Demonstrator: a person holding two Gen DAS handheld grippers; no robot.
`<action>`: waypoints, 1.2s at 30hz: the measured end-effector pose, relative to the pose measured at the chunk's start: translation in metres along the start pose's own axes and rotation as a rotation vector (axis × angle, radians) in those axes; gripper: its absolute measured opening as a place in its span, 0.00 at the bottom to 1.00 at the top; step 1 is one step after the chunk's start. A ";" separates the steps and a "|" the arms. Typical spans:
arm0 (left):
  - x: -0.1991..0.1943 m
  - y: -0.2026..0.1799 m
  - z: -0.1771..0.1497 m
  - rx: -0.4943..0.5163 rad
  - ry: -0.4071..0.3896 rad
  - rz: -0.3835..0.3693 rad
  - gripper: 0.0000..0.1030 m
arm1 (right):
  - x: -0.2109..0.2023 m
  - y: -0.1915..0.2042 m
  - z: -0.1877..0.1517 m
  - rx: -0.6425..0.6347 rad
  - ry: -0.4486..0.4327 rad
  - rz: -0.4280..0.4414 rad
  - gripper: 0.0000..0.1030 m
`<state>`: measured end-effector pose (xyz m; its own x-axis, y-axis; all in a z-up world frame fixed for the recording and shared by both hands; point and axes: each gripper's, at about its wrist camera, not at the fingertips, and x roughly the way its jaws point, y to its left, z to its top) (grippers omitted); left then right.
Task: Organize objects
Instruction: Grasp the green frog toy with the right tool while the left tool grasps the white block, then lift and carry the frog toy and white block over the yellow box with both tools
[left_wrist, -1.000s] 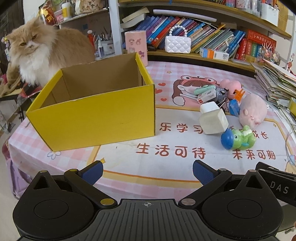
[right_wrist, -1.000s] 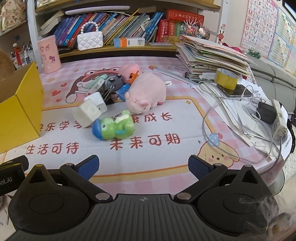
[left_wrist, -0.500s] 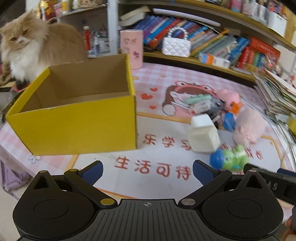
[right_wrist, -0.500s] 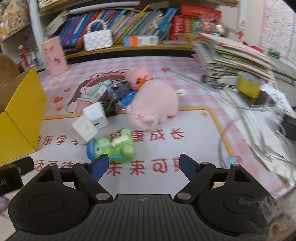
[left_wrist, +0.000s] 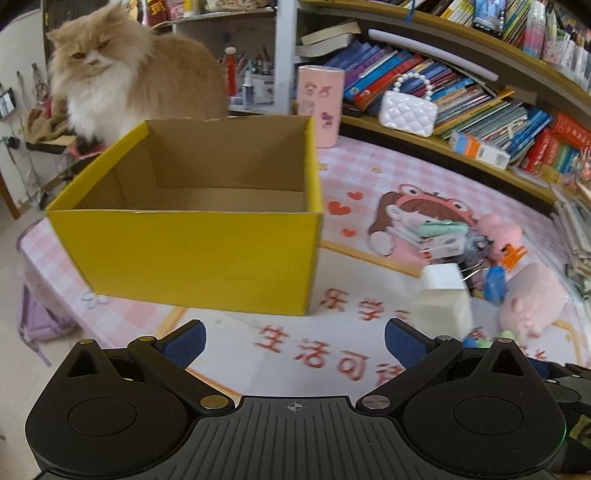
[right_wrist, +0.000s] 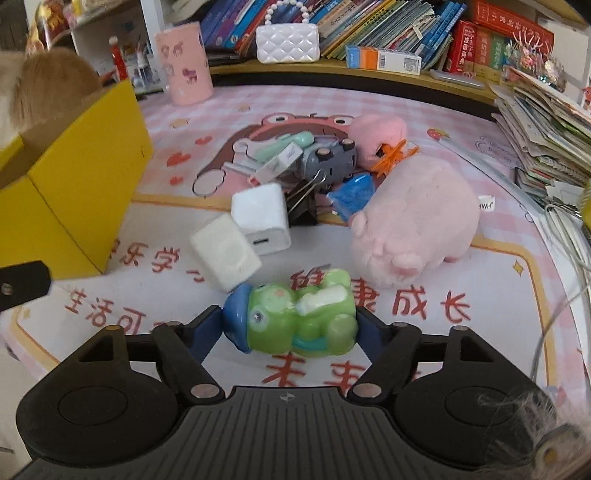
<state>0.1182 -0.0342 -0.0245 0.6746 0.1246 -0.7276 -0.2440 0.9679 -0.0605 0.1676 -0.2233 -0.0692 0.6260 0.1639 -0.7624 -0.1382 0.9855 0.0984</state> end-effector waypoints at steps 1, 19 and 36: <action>0.001 -0.005 0.000 0.000 -0.001 -0.016 1.00 | -0.005 -0.007 0.003 0.004 -0.010 0.010 0.70; 0.060 -0.128 -0.008 0.257 0.093 -0.158 0.84 | -0.063 -0.099 0.000 0.052 -0.110 -0.129 0.70; 0.021 -0.056 -0.005 0.178 0.083 -0.236 0.40 | -0.063 -0.043 -0.006 0.030 -0.084 -0.087 0.70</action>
<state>0.1426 -0.0872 -0.0396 0.6373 -0.1198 -0.7613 0.0440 0.9919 -0.1193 0.1295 -0.2760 -0.0296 0.6971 0.0793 -0.7126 -0.0585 0.9968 0.0538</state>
